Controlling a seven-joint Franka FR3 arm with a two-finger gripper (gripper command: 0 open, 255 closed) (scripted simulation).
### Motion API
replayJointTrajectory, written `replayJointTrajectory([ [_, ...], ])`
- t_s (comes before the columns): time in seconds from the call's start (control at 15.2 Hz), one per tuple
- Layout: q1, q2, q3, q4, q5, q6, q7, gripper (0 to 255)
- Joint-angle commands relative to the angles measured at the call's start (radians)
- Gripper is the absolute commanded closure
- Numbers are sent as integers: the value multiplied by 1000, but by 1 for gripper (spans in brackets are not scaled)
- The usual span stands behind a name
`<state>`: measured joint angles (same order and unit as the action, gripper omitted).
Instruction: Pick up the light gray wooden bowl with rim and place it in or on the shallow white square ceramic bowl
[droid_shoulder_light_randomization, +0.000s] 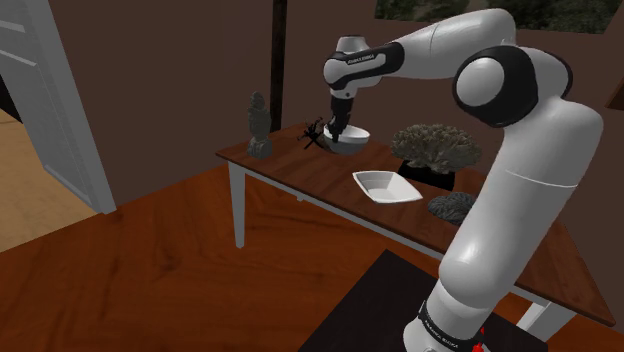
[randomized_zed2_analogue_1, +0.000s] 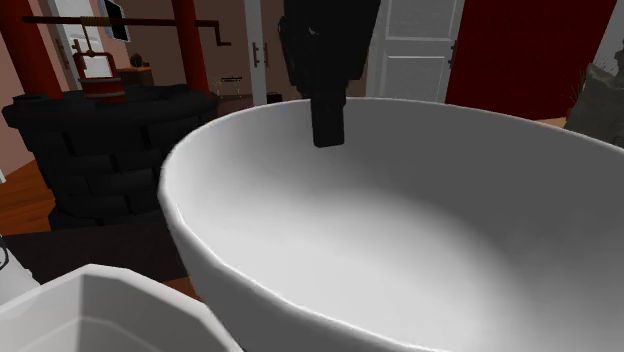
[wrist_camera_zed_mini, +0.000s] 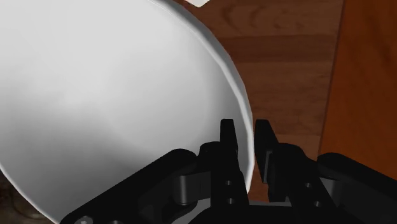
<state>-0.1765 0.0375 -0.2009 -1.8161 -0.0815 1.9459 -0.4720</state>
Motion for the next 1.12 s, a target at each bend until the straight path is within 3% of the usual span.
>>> replayJointTrajectory([
  [0.0,-2,-81,-3,-86,-17,8,0,255],
  [0.46,-34,-346,-22,-334,-75,-1,-27,255],
  [0.92,-91,-627,-47,-533,-138,-74,-77,255],
  [1.06,-93,-626,-50,-559,-141,-47,-74,255],
])
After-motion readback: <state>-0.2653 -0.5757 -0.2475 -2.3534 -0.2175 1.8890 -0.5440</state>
